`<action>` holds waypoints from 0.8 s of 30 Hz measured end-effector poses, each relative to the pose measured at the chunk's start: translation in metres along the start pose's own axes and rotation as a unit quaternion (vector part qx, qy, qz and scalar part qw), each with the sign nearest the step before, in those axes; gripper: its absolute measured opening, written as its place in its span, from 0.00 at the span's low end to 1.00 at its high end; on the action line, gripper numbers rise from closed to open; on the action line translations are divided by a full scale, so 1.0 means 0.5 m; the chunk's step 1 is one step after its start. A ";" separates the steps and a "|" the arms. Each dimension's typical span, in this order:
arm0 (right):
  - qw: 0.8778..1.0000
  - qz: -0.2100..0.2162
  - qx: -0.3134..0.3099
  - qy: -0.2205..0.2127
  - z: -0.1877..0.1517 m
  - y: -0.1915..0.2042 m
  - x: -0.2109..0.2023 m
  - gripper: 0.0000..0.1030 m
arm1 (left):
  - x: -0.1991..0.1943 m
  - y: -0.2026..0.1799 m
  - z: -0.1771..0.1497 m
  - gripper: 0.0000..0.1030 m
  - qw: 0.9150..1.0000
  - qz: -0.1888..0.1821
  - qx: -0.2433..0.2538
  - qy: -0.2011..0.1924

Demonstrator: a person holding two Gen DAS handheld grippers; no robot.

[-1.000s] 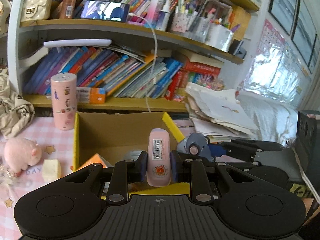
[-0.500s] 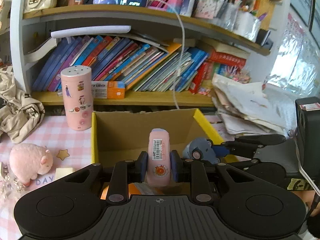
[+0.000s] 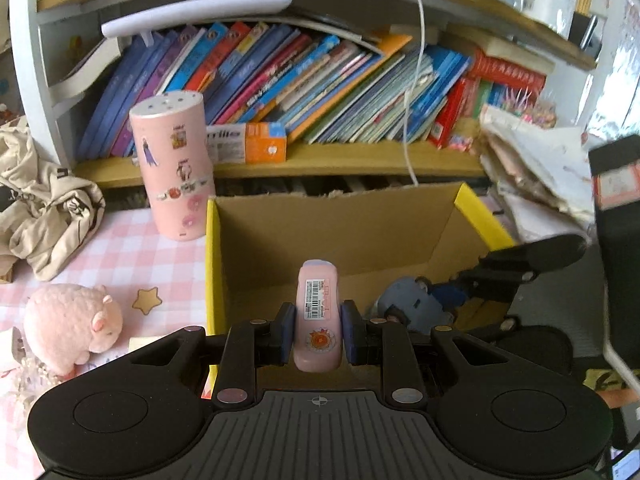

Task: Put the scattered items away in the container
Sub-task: 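Lower both items into the yellow box and open both grippers, then raise both open tools out of the yellow box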

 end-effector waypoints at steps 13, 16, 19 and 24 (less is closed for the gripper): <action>1.000 0.000 0.004 0.002 0.008 -0.002 0.007 0.48 | -0.004 0.010 0.001 0.25 1.000 -0.003 -0.010 -0.010; 1.000 -0.002 0.005 -0.007 0.009 -0.001 -0.002 0.48 | -0.017 0.006 0.006 0.29 1.000 -0.001 -0.006 -0.021; 1.000 -0.002 0.014 -0.019 0.009 -0.001 -0.020 0.49 | -0.038 0.006 0.014 0.36 0.999 0.002 -0.007 -0.037; 0.998 -0.009 0.024 -0.051 0.017 0.000 -0.068 0.53 | -0.082 0.003 0.030 0.44 0.998 0.001 -0.010 -0.067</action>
Point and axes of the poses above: each gripper's, at about its wrist camera, not at the fingertips, and x roughly the way its jaws point, y to its left, z to its top, the point moved 5 cm from there along x, roughly the way its jaws point, and after that the axes turned 15 degrees about -y, right-handed, at the moved point
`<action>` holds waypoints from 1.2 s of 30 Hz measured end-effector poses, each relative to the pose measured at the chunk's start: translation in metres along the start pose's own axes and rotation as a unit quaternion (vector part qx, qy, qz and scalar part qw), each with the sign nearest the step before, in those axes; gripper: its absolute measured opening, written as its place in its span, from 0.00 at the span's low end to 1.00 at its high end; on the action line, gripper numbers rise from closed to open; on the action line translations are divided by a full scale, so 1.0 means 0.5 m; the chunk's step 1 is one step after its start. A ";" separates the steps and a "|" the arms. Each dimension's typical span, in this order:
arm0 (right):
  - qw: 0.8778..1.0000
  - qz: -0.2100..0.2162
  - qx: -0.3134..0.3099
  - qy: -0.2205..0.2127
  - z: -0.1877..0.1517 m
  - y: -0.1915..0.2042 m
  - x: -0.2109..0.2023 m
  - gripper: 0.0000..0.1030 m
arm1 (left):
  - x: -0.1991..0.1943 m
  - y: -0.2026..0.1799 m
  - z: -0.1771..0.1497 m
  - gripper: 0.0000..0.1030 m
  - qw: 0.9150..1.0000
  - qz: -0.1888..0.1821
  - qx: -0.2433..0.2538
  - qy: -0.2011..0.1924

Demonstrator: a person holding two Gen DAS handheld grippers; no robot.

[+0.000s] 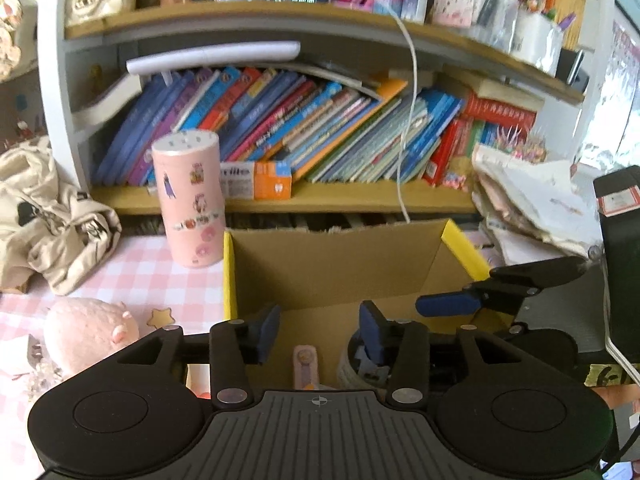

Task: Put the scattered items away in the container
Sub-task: 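Raise both open tools out of the yellow box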

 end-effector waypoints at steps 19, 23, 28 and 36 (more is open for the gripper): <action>0.997 -0.046 0.005 -0.067 -0.007 0.046 -0.154 0.57 | -0.137 -0.022 -0.007 0.79 0.999 0.003 0.003 -0.052; 0.996 -0.061 0.008 -0.070 -0.021 0.064 -0.176 0.59 | -0.164 -0.016 -0.022 0.82 0.999 0.001 0.007 -0.053; 0.993 -0.089 0.013 -0.081 -0.038 0.091 -0.206 0.61 | -0.206 0.009 -0.041 0.86 0.999 0.000 0.001 -0.052; 0.987 -0.127 0.008 -0.099 -0.071 0.158 -0.261 0.65 | -0.270 0.064 -0.090 0.86 0.999 -0.005 -0.014 -0.033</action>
Point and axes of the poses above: each gripper's, at about its wrist camera, not at the fingertips, and x roughly the way its jaws point, y to its left, z to its top, the point moved 5 cm from there along x, roughly the way its jaws point, and after that the axes turned 15 degrees about -y, right-handed, at the moved point
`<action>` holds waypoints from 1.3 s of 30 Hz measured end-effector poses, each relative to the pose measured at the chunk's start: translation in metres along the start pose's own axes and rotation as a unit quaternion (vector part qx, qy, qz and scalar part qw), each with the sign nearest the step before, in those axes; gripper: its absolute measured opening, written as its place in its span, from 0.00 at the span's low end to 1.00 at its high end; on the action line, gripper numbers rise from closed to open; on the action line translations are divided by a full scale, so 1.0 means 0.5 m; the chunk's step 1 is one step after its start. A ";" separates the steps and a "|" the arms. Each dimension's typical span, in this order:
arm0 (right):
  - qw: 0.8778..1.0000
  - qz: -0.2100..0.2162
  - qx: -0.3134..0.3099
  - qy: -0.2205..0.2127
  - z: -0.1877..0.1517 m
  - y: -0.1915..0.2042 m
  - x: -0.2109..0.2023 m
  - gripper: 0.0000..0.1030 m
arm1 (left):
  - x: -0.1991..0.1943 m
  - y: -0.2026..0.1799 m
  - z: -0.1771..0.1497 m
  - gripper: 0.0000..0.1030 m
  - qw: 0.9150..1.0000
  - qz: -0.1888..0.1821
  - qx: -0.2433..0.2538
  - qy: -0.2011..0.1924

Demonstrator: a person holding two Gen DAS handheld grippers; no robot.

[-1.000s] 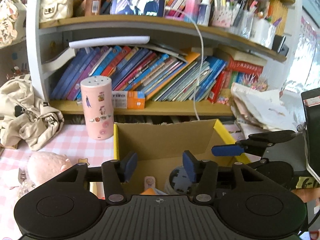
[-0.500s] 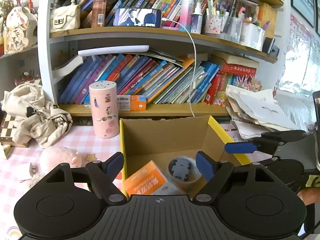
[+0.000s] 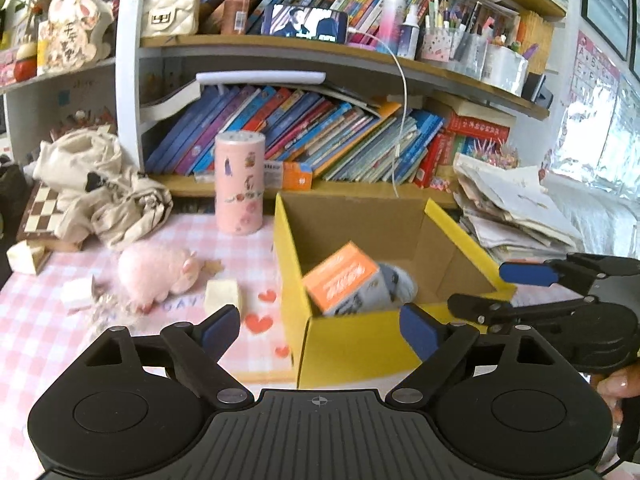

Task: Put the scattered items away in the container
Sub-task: 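Raise both open tools out of the yellow box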

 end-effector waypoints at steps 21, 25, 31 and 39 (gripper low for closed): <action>0.996 -0.070 0.058 0.026 -0.060 0.132 -0.091 0.85 | -0.103 0.094 -0.056 0.91 1.000 -0.005 0.011 0.020; 0.995 -0.077 0.062 0.028 -0.071 0.160 -0.100 0.87 | -0.119 0.103 -0.065 0.91 1.000 -0.008 0.017 0.025; 0.995 -0.075 0.049 0.041 -0.085 0.205 -0.107 0.93 | -0.136 0.124 -0.077 0.91 0.999 -0.010 0.013 0.032; 0.996 -0.067 0.039 0.047 -0.087 0.255 -0.116 0.94 | -0.155 0.158 -0.091 0.93 0.999 0.001 0.013 0.043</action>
Point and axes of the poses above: each gripper's, at about its wrist camera, not at the fingertips, and x roughly the way its jaws point, y to its left, z to its top, the point moved 5 cm from there along x, roughly the way its jaws point, and after that the axes turned 15 degrees about -y, right-handed, at the moved point
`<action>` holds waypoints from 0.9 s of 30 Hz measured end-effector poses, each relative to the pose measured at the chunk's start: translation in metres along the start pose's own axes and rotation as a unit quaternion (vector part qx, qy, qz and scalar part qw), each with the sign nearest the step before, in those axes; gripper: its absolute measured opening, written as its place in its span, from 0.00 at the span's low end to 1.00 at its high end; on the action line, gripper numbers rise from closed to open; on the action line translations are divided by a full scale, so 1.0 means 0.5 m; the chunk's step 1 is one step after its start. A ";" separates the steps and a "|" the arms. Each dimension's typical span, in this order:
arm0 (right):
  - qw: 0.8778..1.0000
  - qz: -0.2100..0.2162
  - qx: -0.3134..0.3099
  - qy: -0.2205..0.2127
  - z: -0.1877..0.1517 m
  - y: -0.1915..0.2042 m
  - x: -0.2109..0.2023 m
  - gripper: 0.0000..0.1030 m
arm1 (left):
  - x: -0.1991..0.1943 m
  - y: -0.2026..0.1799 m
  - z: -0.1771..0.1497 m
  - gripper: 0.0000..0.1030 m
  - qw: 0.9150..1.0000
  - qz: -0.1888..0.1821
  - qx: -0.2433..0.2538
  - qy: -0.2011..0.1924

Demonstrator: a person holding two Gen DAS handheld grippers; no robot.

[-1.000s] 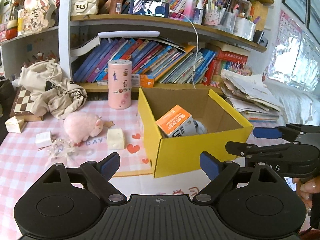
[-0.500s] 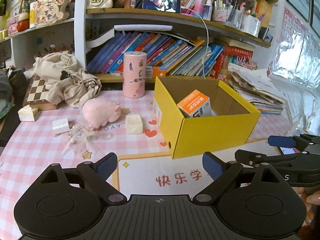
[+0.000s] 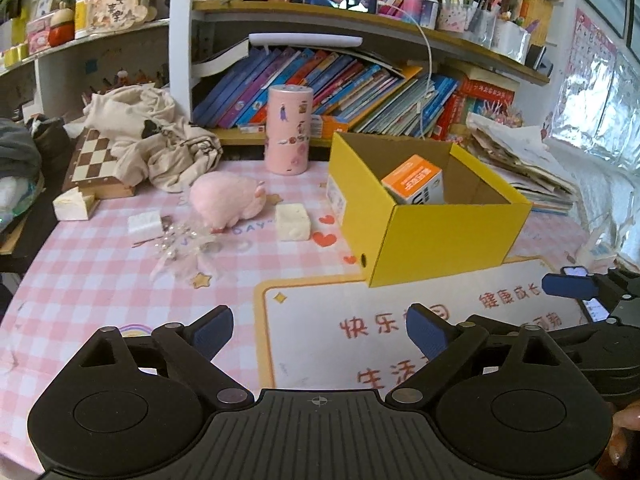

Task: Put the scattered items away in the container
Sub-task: 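Raise both open tools out of the yellow box, then move the right tool toward the cream cube and the left tool toward the pearl bow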

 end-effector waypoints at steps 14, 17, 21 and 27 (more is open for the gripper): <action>1.000 0.021 -0.003 0.005 -0.004 0.077 -0.002 0.95 | -0.038 0.066 -0.015 0.93 1.000 0.015 -0.007 0.003; 0.999 0.031 -0.008 0.005 -0.001 0.098 0.002 0.95 | -0.047 0.085 -0.018 0.93 1.000 0.024 -0.011 0.002; 0.999 0.044 -0.016 0.004 0.004 0.125 0.009 0.95 | -0.057 0.112 -0.019 0.93 0.999 0.038 -0.018 -0.001; 0.998 0.062 -0.030 0.006 0.009 0.162 0.019 0.95 | -0.063 0.145 -0.022 0.93 0.998 0.054 -0.031 0.001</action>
Point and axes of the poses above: each gripper's, at about its wrist camera, not at the fingertips, and x roughly the way its jaws point, y to its left, z to its top, the point moved 5 cm from there along x, roughly the way its jaws point, and after that the axes turned 15 degrees about -y, right-handed, at the moved point
